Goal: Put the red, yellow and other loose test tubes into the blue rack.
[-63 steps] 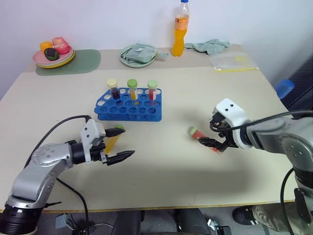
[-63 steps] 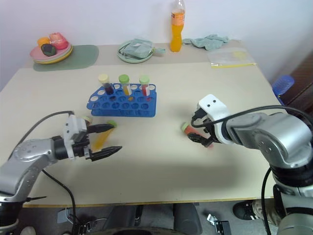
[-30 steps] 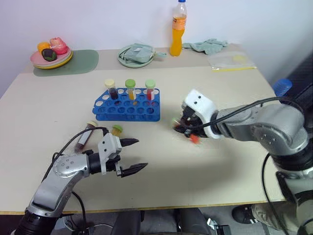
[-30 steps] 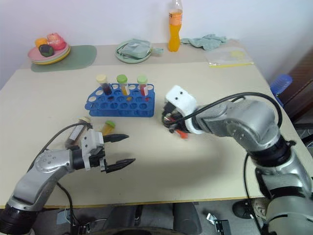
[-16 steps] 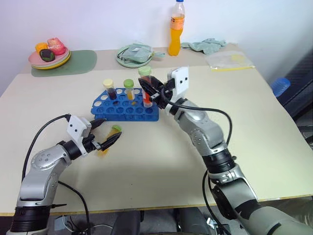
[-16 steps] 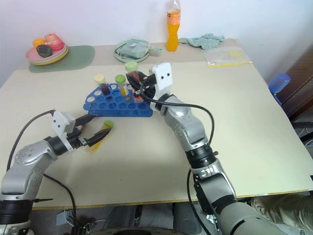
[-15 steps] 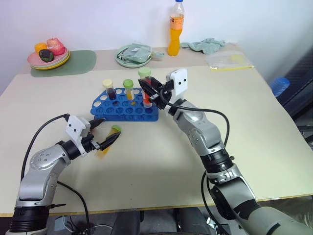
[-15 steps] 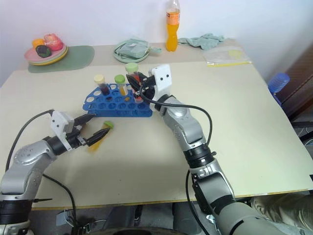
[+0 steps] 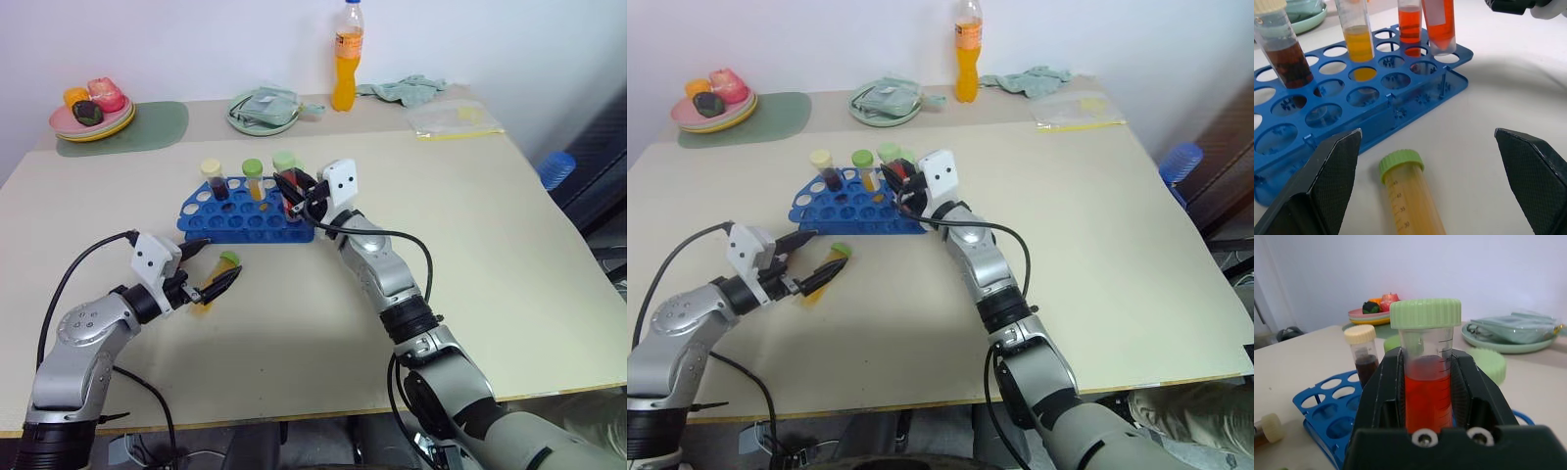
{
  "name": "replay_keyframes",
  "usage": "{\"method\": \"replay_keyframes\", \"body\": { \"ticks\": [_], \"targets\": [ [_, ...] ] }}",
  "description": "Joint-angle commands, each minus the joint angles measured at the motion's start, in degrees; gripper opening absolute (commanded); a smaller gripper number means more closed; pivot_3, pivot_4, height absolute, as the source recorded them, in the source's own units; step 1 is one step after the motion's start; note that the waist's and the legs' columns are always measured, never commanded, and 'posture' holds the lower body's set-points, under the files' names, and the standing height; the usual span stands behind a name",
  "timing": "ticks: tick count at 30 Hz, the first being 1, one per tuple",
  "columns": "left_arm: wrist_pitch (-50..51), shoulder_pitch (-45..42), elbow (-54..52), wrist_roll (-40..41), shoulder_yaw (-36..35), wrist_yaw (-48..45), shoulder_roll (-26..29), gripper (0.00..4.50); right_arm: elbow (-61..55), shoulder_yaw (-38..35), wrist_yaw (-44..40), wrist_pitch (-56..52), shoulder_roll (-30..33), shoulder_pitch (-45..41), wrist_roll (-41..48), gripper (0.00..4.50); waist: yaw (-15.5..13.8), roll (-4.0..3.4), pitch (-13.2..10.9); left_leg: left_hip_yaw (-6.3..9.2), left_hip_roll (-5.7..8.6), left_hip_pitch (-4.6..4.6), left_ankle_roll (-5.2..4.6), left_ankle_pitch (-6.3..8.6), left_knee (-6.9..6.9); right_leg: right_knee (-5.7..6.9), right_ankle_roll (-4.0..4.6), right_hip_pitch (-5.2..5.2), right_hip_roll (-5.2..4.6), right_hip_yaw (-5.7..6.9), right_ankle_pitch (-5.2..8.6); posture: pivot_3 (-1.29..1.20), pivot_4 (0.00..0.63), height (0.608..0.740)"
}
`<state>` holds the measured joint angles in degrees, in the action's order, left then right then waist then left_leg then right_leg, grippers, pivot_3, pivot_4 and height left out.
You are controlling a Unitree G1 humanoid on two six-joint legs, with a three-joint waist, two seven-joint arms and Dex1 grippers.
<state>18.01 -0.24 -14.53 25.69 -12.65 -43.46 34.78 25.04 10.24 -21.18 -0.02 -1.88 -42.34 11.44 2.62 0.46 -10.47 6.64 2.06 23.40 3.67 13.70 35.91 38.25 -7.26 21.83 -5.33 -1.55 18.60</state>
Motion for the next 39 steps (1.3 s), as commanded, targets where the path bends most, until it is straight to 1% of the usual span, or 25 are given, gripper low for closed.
{"method": "replay_keyframes", "body": {
  "ticks": [1, 10, 20, 22, 23, 24, 25, 27, 28, 30, 33, 36, 38, 39],
  "targets": [
    [-1.8, 0.1, 0.3, 0.6, -1.7, -0.9, 0.5, 4.50, -1.5, -0.1, -1.3, 1.3, -1.0, 0.9, -0.8, 0.77, 0.0, 0.00, 0.0, 0.00, 0.00, 0.00, 0.00, 0.00, 0.00, 0.00, 0.00, 0.00, 0.00, 0.00, 0.00, 0.00, 0.150, 0.740],
    [-2.0, 0.3, -0.2, 0.4, -1.4, -1.2, 0.4, 4.50, -0.5, -1.0, -2.1, 1.6, -1.3, 1.1, -1.9, 0.77, 0.0, -0.01, 0.0, 0.00, 0.00, 0.00, 0.00, 0.00, 0.00, 0.01, 0.00, 0.01, 0.00, -0.02, 0.00, 0.00, 0.150, 0.740],
    [-1.2, -0.3, -0.7, 0.4, -1.3, -0.7, 0.6, 4.50, 4.3, -1.4, -3.0, 7.3, -2.7, 0.1, -3.7, 0.77, 0.1, -0.01, 0.0, 0.00, 0.00, -0.01, 0.00, 0.00, 0.00, 0.03, 0.00, 0.02, 0.00, -0.02, 0.00, 0.00, 0.150, 0.740],
    [-1.2, -0.1, -0.9, 0.5, -1.3, -0.6, 0.6, 4.50, 4.7, -1.6, -3.6, 8.3, -2.9, 0.0, -3.6, 1.80, 0.1, -0.01, 0.0, 0.00, 0.00, -0.01, 0.01, 0.00, 0.00, 0.03, 0.00, 0.02, 0.00, -0.02, 0.00, 0.00, 0.150, 0.740],
    [-1.1, 0.0, -1.1, 0.5, -1.3, -0.6, 0.6, 4.50, 4.5, -1.9, -3.9, 8.5, -3.0, 0.1, -3.2, 2.14, 0.1, -0.01, 0.0, 0.00, 0.00, -0.01, 0.01, 0.00, 0.00, 0.04, 0.00, 0.02, 0.00, -0.02, 0.00, 0.00, 0.150, 0.740],
    [-1.0, 0.1, -1.2, 0.5, -1.4, -0.4, 0.6, 4.50, 4.0, -2.1, -3.9, 8.9, -3.1, 0.1, -3.0, 2.70, 0.1, -0.02, 0.0, 0.00, 0.00, -0.01, 0.01, -0.01, 0.00, 0.04, 0.00, 0.02, 0.00, -0.02, 0.00, 0.00, 0.150, 0.740],
    [-0.8, 0.3, -1.6, 0.6, -1.6, -0.1, 0.5, 4.50, 2.6, -2.0, -3.6, 9.3, -2.9, 0.5, -3.3, 3.11, 0.1, -0.02, 0.0, 0.00, 0.00, 0.00, 0.01, -0.01, 0.00, 0.04, 0.00, 0.02, 0.00, -0.02, 0.00, 0.00, 0.150, 0.740],
    [0.2, 0.7, -2.4, 1.0, -1.9, 0.6, 0.7, 4.50, -0.7, -1.7, -3.8, 9.2, -2.2, 1.6, -3.6, 4.17, 0.0, -0.02, 0.0, 0.01, 0.00, 0.00, 0.01, -0.01, 0.00, 0.04, 0.00, 0.03, 0.00, -0.03, 0.00, 0.00, 0.150, 0.740],
    [1.0, 0.8, -3.2, 1.2, -2.0, 1.0, 0.8, 4.50, -2.6, -1.5, -4.2, 8.7, -1.7, 2.2, -3.6, 4.48, 0.0, -0.02, 0.0, 0.00, 0.00, 0.00, 0.01, -0.01, 0.00, 0.04, 0.00, 0.03, 0.00, -0.03, 0.00, 0.00, 0.150, 0.740],
    [4.5, 0.7, -5.7, 2.0, -2.1, 2.6, 1.4, 4.50, -8.7, -0.9, -5.9, 6.1, 0.2, 4.3, -3.0, 4.48, -0.1, -0.01, 0.0, 0.01, 0.00, 0.00, 0.01, -0.01, 0.00, 0.04, 0.00, 0.03, 0.00, -0.03, 0.00, 0.00, 0.150, 0.740],
    [13.2, -0.2, -10.5, 3.4, -1.7, 6.2, 3.3, 4.50, -19.6, -0.4, -8.4, 0.0, 4.4, 8.6, -1.7, 4.48, -0.3, 0.00, 0.0, 0.03, 0.01, 0.01, 0.00, 0.00, 0.02, 0.03, 0.00, -0.02, -0.03, -0.03, 0.00, 0.00, 0.150, 0.740],
    [26.4, -4.0, -15.2, 8.0, -2.9, 12.6, 4.4, 4.50, -29.0, -0.6, -11.9, -6.4, 10.2, 12.7, -0.2, 4.48, -0.3, 0.00, 0.0, 0.04, 0.03, 0.00, -0.01, 0.00, 0.04, 0.02, 0.00, -0.04, -0.05, -0.03, 0.00, 0.00, 0.150, 0.740],
    [35.9, -7.4, -17.3, 11.2, -3.5, 16.7, 4.9, 4.50, -33.2, -0.9, -13.7, -9.8, 13.6, 14.4, 1.2, 4.48, -0.3, 0.01, 0.0, 0.08, 0.03, 0.01, -0.01, 0.00, 0.05, 0.05, -0.01, -0.06, -0.04, 0.01, 0.00, 0.00, 0.150, 0.740],
    [40.5, -9.1, -18.8, 10.2, -1.5, 17.7, 7.7, 4.50, -35.5, -1.5, -15.2, -12.0, 15.9, 15.2, 2.3, 4.48, -0.1, 0.01, 0.0, 0.07, 0.03, 0.00, -0.01, 0.00, 0.07, 0.05, -0.01, -0.07, -0.02, 0.00, 0.00, 0.00, 0.150, 0.740]
  ]
}}
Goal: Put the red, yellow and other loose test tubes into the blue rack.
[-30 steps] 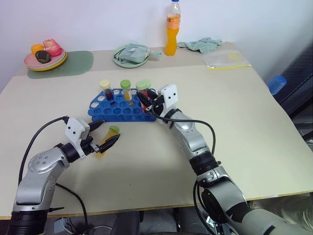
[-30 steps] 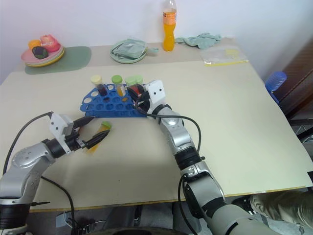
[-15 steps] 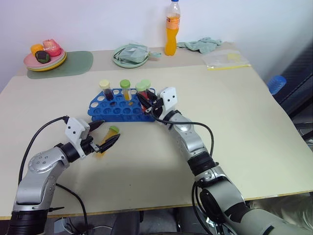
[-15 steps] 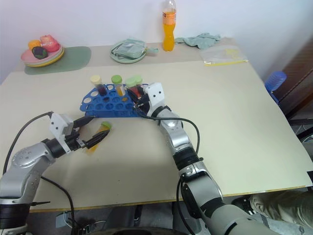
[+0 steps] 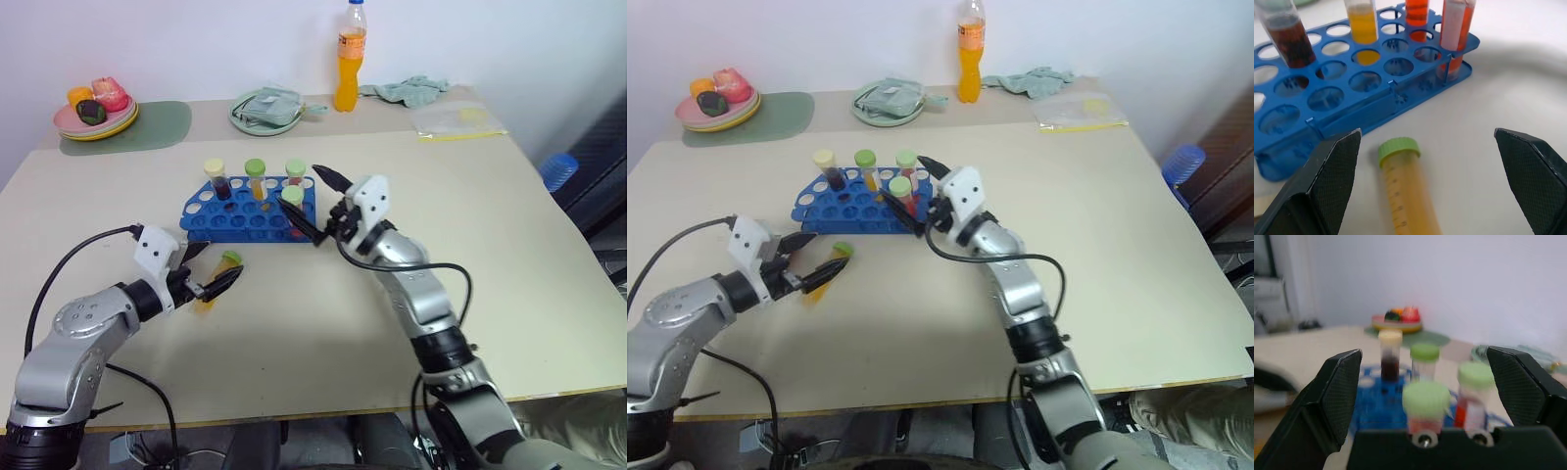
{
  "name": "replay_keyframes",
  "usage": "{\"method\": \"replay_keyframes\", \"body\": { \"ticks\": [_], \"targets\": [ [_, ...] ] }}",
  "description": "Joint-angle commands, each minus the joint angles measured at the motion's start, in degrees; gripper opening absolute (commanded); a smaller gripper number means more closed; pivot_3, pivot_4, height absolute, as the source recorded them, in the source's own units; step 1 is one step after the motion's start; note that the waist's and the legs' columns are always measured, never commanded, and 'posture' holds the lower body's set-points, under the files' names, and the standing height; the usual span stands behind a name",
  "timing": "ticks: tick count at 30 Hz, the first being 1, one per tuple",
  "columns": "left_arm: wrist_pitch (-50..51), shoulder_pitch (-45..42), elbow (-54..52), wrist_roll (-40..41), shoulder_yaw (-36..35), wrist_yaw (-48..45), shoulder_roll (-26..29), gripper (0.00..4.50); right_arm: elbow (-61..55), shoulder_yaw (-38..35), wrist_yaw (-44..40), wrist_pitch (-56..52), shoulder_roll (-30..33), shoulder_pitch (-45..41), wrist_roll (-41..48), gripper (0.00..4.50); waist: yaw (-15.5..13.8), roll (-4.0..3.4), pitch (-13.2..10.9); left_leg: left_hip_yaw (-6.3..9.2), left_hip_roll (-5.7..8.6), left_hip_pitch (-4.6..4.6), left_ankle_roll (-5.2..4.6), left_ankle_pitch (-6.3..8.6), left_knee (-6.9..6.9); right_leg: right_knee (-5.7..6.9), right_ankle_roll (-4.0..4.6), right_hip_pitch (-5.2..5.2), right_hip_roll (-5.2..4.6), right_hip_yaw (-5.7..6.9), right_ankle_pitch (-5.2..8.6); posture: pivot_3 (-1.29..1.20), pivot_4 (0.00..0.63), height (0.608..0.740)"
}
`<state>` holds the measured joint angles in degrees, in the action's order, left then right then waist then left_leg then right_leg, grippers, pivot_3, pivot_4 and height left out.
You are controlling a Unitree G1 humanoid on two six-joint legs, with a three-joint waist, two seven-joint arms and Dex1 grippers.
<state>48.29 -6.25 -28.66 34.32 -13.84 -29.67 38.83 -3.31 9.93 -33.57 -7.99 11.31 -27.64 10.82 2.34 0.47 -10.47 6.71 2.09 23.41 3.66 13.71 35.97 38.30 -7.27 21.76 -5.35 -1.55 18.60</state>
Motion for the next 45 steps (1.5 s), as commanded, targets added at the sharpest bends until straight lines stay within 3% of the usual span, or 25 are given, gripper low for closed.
{"method": "replay_keyframes", "body": {
  "ticks": [1, 5, 7, 9, 13, 19, 22, 28, 31, 32, 35, 37, 40, 45],
  "targets": [
    [15.8, -5.0, -5.6, 0.5, 2.2, 5.1, 6.8, 4.50, -9.1, -1.6, -4.3, -5.7, 5.0, 1.0, 3.8, 4.48, 0.3, 0.02, 0.0, -0.01, 0.00, -0.02, 0.00, 0.00, 0.00, 0.02, 0.00, 0.00, 0.01, 0.00, 0.00, 0.00, 0.150, 0.740],
    [38.3, -16.5, -1.5, 1.8, 7.4, 8.4, 11.8, 4.50, -15.3, -3.5, -9.5, -11.1, 12.9, 2.5, 7.5, 4.48, 0.2, -0.04, 0.0, -0.06, -0.03, -0.06, -0.01, 0.01, -0.03, 0.04, -0.01, 0.00, 0.09, -0.04, 0.01, 0.00, 0.150, 0.740],
    [43.7, -20.8, 1.6, 2.9, 11.4, 9.4, 14.3, 4.50, -17.0, -4.1, -10.9, -13.0, 15.0, 2.7, 9.1, 4.48, 0.3, 0.00, 0.0, -0.08, -0.04, -0.04, -0.01, 0.01, 0.02, 0.01, -0.01, -0.06, 0.17, 0.02, 0.01, 0.00, 0.150, 0.740],
    [44.2, -23.6, 3.5, 3.9, 14.4, 10.4, 15.6, 4.50, -18.5, -4.1, -12.1, -14.5, 16.5, 2.9, 10.3, 4.48, 0.4, 0.00, 0.0, -0.08, -0.06, -0.04, -0.02, 0.01, 0.02, 0.01, -0.01, -0.05, 0.17, 0.00, 0.01, 0.00, 0.150, 0.740],
    [44.2, -29.3, 8.5, 9.8, 18.9, 12.6, 12.9, 4.50, -21.9, -2.8, -13.5, -16.6, 17.7, 4.0, 11.8, 4.48, -0.2, 0.03, -0.1, -0.07, -0.07, -0.01, -0.01, 0.01, 0.06, -0.03, -0.01, -0.08, 0.15, 0.01, 0.01, 0.00, 0.150, 0.740],
    [44.2, -31.5, 15.0, 12.3, 22.6, 20.8, 9.1, 4.50, -24.2, -0.7, -12.6, -16.6, 17.7, 6.2, 10.2, 4.48, -0.1, 0.05, -0.1, -0.04, -0.03, 0.00, -0.01, 0.00, 0.07, -0.08, -0.01, -0.09, 0.08, 0.01, 0.01, 0.00, 0.150, 0.740],
    [44.2, -32.0, 17.1, 13.4, 22.2, 24.5, 8.4, 3.71, -25.1, -0.5, -12.0, -17.0, 17.7, 6.9, 10.1, 4.50, 0.0, 0.04, 0.0, -0.02, -0.03, -0.02, 0.00, 0.00, 0.07, -0.07, -0.01, -0.09, 0.08, 0.01, 0.01, 0.00, 0.150, 0.740],
    [44.2, -33.5, 17.2, 17.7, 21.6, 27.1, 9.3, 0.82, -26.3, -0.2, -11.3, -17.5, 18.0, 7.8, 10.1, 4.50, -0.1, 0.05, 0.0, 0.00, -0.03, -0.01, 0.00, 0.00, 0.08, -0.07, -0.01, -0.09, 0.07, 0.01, 0.01, 0.00, 0.150, 0.740],
    [44.2, -33.3, 13.2, 17.4, 17.8, 25.8, 10.0, 0.82, -26.2, -0.2, -10.9, -17.7, 17.9, 7.8, 10.1, 4.50, -0.1, 0.06, -0.1, -0.01, -0.03, 0.00, 0.00, 0.00, 0.08, -0.07, -0.01, -0.09, 0.07, 0.01, 0.01, 0.00, 0.150, 0.740],
    [42.7, -32.5, 10.7, 16.6, 15.3, 24.8, 10.2, 0.82, -26.2, -0.3, -10.8, -17.7, 17.8, 7.9, 10.1, 4.50, 0.0, 0.06, -0.1, -0.01, -0.03, 0.00, 0.00, 0.00, 0.08, -0.07, -0.01, -0.08, 0.08, 0.01, 0.01, 0.00, 0.150, 0.740],
    [24.9, -24.4, 1.9, 11.6, 8.6, 16.9, 13.2, 0.82, -25.3, -0.8, -9.7, -17.8, 17.9, 8.9, 9.7, 4.50, 0.2, 0.06, 0.0, -0.03, -0.05, 0.02, 0.02, -0.01, 0.03, -0.07, -0.01, 0.00, 0.06, -0.05, 0.01, 0.00, 0.150, 0.740],
    [7.3, -18.7, -0.8, 3.1, 6.7, 13.4, 13.3, 0.82, -24.1, -1.2, -8.6, -18.0, 17.9, 10.3, 9.2, 4.50, -0.1, 0.03, 0.0, -0.12, -0.06, 0.02, 0.31, -0.18, -0.06, -0.11, 0.01, 0.07, 0.02, -0.11, 0.01, 0.00, 0.150, 0.740],
    [-6.6, -15.7, 0.0, -0.5, 2.6, 13.5, 5.7, 0.82, -22.4, -1.3, -6.9, -17.0, 17.5, 12.7, 7.7, 4.50, -1.3, 0.05, 0.0, -0.13, -0.02, 0.01, 0.31, -0.18, -0.05, -0.23, 0.02, -0.04, -0.02, -0.09, 0.00, 0.00, 0.150, 0.740],
    [-28.3, -16.1, 7.9, -15.5, 11.4, 19.5, -10.3, 0.82, -22.4, -1.2, -4.1, -17.1, 16.0, 16.8, 6.7, 4.50, -3.0, 0.09, 0.0, -0.15, 0.12, 0.02, -0.05, 0.03, 0.18, -0.33, -0.04, -0.30, -0.13, 0.10, -0.02, 0.00, 0.150, 0.740]
  ]
}}
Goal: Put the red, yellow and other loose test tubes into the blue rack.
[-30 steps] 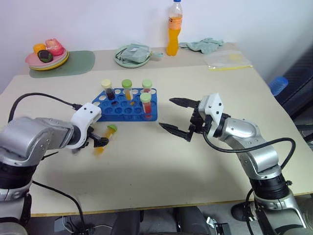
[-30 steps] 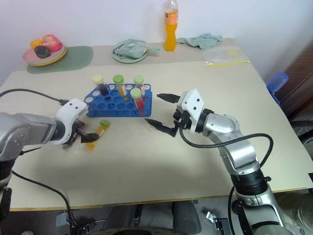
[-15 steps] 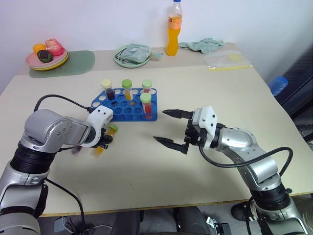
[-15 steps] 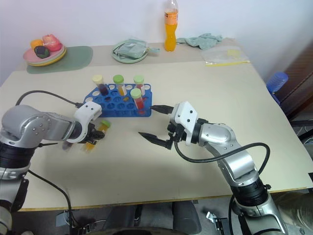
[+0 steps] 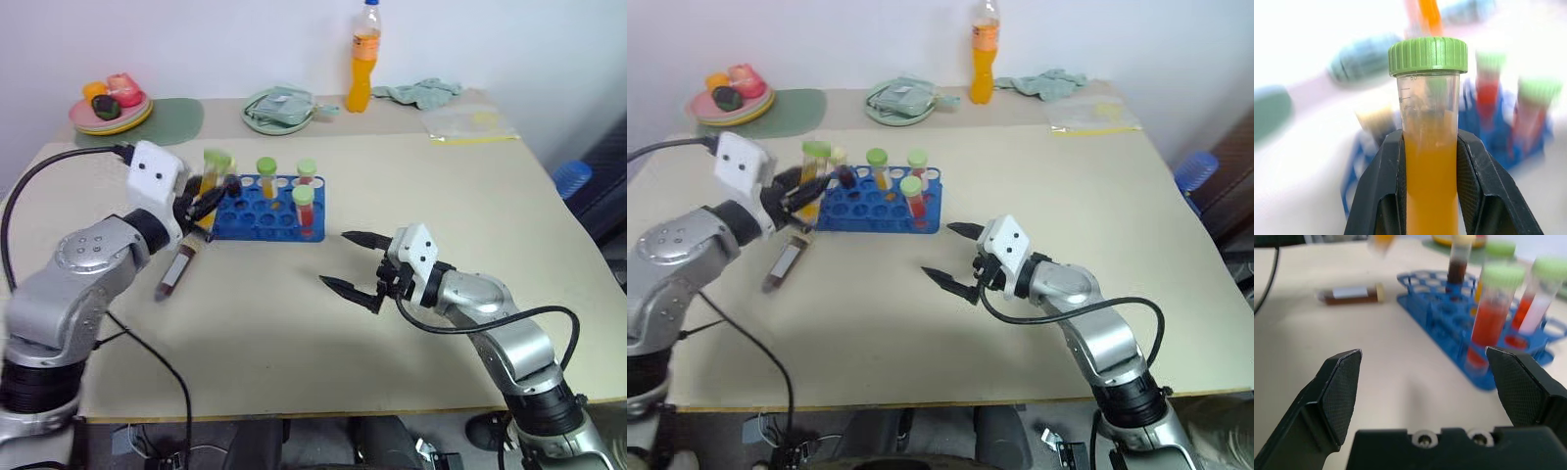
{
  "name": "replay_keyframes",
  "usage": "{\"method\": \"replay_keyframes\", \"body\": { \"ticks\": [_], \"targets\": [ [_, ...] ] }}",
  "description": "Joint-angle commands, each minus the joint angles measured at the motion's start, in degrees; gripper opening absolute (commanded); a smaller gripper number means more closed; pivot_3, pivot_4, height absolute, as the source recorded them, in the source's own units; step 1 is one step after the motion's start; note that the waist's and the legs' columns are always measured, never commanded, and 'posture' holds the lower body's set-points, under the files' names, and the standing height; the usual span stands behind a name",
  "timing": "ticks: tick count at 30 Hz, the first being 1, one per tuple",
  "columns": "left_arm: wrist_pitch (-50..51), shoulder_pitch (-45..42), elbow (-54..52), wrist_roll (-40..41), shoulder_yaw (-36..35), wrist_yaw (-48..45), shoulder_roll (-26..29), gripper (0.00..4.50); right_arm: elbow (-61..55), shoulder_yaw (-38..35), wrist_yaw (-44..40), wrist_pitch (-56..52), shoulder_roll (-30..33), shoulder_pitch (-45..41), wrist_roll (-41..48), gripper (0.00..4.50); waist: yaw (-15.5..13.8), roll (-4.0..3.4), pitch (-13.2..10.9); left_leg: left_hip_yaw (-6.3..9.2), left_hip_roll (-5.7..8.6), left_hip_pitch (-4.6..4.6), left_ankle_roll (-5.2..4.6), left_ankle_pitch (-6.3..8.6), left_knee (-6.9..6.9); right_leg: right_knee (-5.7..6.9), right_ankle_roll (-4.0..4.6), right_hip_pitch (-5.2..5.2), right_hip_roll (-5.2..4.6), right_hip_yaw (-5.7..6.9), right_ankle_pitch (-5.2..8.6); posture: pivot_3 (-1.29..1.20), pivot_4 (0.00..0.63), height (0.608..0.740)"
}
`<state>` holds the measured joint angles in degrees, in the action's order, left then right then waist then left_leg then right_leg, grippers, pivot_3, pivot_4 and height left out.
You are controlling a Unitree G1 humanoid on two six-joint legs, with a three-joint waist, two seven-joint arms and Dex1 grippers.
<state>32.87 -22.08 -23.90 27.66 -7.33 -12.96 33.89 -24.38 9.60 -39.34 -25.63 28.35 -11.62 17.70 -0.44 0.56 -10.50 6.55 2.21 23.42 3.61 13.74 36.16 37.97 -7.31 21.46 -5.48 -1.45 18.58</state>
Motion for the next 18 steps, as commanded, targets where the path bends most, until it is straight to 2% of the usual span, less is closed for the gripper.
{"method": "replay_keyframes", "body": {
  "ticks": [1, 4, 7, 11, 18],
  "targets": [
    [-18.6, 0.0, 5.9, -14.0, 7.5, 4.8, -7.9, 0.82, -1.3, -0.8, 2.5, 0.2, -1.5, 1.1, -0.3, 4.50, -0.2, 0.02, 0.0, -0.01, 0.02, -0.01, -0.01, 0.00, 0.00, 0.00, -0.01, -0.02, -0.01, 0.00, -0.01, 0.00, 0.150, 0.740],
    [-29.0, 0.4, 14.0, -19.8, 11.1, 7.1, -15.6, 0.82, -3.7, -0.3, 3.7, -1.2, -2.1, 2.5, -0.2, 4.50, -0.2, 0.02, 0.0, -0.02, 0.04, -0.02, -0.01, 0.00, 0.01, 0.01, -0.03, -0.02, -0.01, 0.00, -0.01, 0.00, 0.150, 0.740],
    [-34.8, 0.5, 20.0, -20.8, 11.0, 6.2, -19.6, 0.82, -5.4, -0.9, 4.6, -2.2, -2.2, 3.3, 0.2, 4.50, 0.3, 0.01, 0.0, -0.01, 0.02, -0.01, -0.01, 0.00, 0.00, 0.05, -0.03, 0.04, 0.02, 0.00, -0.01, 0.00, 0.150, 0.740],
    [-39.4, -1.1, 26.0, -22.3, 10.7, 5.8, -22.3, 0.82, -5.8, -1.9, 5.2, -2.2, -1.8, 4.2, 0.0, 4.50, 1.1, 0.01, 0.0, 0.02, -0.02, -0.02, -0.01, 0.00, 0.01, 0.11, -0.03, 0.03, 0.08, 0.02, -0.01, 0.00, 0.150, 0.740],
    [-40.5, -2.8, 30.9, -24.8, 11.2, 5.8, -24.1, 0.82, -5.8, -2.1, 5.7, -2.0, -2.0, 4.2, -0.2, 4.50, 1.2, 0.01, 0.0, 0.04, -0.01, -0.03, -0.01, 0.00, 0.02, 0.12, -0.04, 0.01, 0.09, 0.04, -0.01, 0.00, 0.150, 0.740]
  ]
}}
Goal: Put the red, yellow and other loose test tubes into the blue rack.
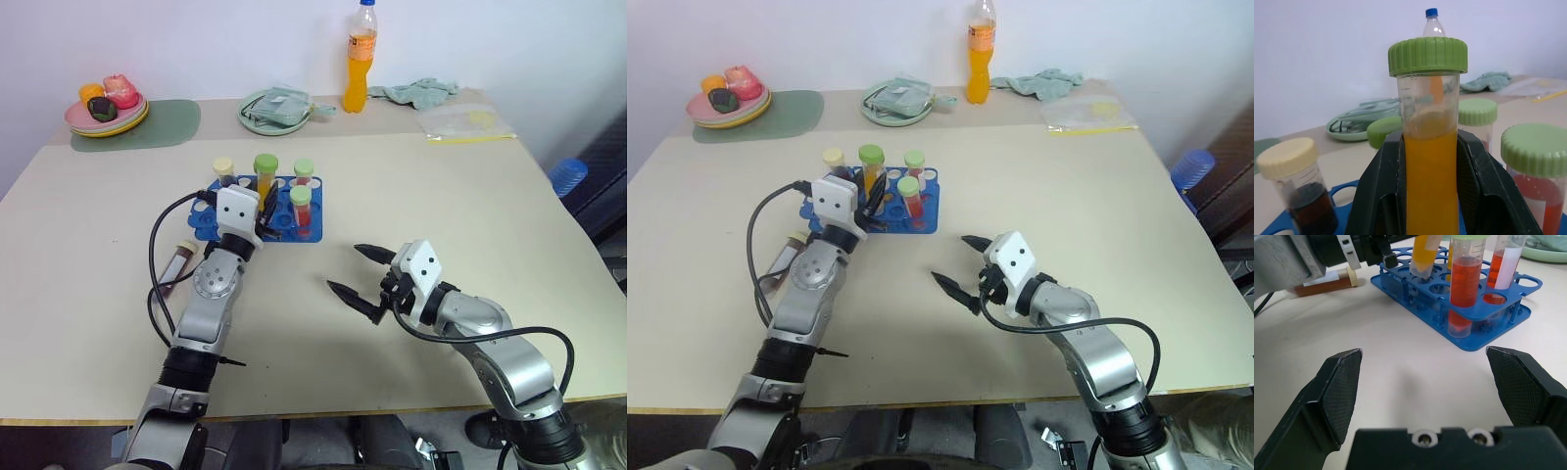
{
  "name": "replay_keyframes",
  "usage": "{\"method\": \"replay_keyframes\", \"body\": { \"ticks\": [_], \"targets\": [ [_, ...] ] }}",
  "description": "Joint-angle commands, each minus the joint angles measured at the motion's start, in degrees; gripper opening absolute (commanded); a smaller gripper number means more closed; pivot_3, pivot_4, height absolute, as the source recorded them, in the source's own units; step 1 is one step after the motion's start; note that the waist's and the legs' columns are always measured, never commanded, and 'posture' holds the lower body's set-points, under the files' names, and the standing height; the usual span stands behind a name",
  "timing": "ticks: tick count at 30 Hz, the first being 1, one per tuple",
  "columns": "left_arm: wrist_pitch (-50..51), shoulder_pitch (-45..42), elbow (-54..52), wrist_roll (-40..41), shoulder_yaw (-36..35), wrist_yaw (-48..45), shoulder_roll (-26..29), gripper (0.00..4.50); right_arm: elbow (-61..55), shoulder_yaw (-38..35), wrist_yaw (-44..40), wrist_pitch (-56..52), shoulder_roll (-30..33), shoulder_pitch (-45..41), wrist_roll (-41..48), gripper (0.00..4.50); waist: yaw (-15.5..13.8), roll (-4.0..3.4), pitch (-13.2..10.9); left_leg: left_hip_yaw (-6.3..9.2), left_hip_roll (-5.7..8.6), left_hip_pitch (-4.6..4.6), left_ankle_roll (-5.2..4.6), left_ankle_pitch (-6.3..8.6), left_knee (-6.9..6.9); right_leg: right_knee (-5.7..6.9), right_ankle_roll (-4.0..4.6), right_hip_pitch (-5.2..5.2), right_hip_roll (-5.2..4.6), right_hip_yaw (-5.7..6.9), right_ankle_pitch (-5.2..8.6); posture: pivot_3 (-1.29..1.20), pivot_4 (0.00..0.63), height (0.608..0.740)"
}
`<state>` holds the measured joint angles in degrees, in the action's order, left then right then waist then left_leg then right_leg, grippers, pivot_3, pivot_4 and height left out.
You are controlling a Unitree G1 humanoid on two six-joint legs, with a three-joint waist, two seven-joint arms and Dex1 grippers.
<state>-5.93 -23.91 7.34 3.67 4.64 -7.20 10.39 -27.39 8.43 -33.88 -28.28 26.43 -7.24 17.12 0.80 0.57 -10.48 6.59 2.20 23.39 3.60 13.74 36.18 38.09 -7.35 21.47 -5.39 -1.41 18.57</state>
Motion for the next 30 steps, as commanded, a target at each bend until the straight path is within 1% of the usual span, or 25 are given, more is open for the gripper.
{"method": "replay_keyframes", "body": {
  "ticks": [1, 12, 23, 25, 26, 29, 30],
  "targets": [
    [-1.9, -0.9, -0.1, -0.8, -0.8, -0.2, -0.8, 0.82, -2.7, -0.9, 0.3, 0.8, -0.1, -0.2, 0.4, 4.50, 0.0, 0.00, 0.0, 0.00, 0.00, 0.00, 0.00, 0.00, 0.00, 0.00, 0.00, 0.00, 0.00, 0.00, 0.00, 0.00, 0.150, 0.740],
    [-5.2, -1.4, 4.9, -4.2, -2.0, 1.7, -1.9, 0.82, -2.5, -0.4, 0.1, 0.8, -0.2, -0.3, 0.3, 4.50, 0.0, 0.00, 0.0, 0.02, 0.00, -0.02, 0.00, 0.00, 0.00, 0.00, 0.00, -0.03, 0.00, 0.01, 0.00, 0.00, 0.150, 0.740],
    [-9.0, -1.6, 8.8, -1.6, -3.6, 0.4, -4.3, 0.82, -2.4, -0.2, 0.1, 0.8, -0.2, -0.7, 0.2, 4.50, -0.1, 0.01, 0.0, 0.03, 0.00, -0.03, 0.00, 0.00, 0.03, 0.01, 0.00, -0.05, 0.01, 0.01, 0.00, 0.00, 0.150, 0.740],
    [-9.7, -0.8, 8.0, -1.1, -3.9, -0.1, -4.4, 1.80, -2.4, -0.1, 0.1, 0.8, -0.2, -0.8, 0.1, 4.50, -0.1, 0.00, 0.0, 0.03, 0.00, -0.03, 0.00, 0.00, 0.04, 0.01, 0.00, -0.06, 0.01, 0.02, 0.00, 0.00, 0.150, 0.740],
    [-10.0, -0.3, 7.1, -0.8, -4.1, -0.3, -4.5, 2.22, -2.4, -0.1, 0.1, 0.8, -0.1, -0.8, 0.1, 4.50, -0.1, 0.00, 0.0, 0.04, 0.00, -0.03, 0.00, 0.00, 0.04, 0.01, 0.00, -0.06, 0.01, 0.02, 0.00, 0.00, 0.150, 0.740],
    [-9.5, 1.2, 1.2, 1.6, -6.3, -0.2, -4.5, 3.63, -2.6, 0.0, 0.1, 0.9, -0.1, -0.8, 0.0, 4.50, 0.1, 0.00, 0.0, 0.03, 0.00, -0.03, 0.00, 0.00, 0.02, 0.00, 0.00, -0.03, 0.01, 0.01, 0.00, 0.00, 0.150, 0.740],
    [-8.5, 1.8, -1.6, 3.0, -7.1, -0.3, -4.2, 3.63, -2.7, 0.1, 0.1, 0.9, -0.1, -0.8, 0.0, 4.50, 0.1, 0.01, 0.0, 0.03, -0.01, -0.03, 0.00, 0.00, 0.01, 0.01, 0.00, -0.03, 0.01, 0.01, 0.00, 0.00, 0.150, 0.740]
  ]
}}
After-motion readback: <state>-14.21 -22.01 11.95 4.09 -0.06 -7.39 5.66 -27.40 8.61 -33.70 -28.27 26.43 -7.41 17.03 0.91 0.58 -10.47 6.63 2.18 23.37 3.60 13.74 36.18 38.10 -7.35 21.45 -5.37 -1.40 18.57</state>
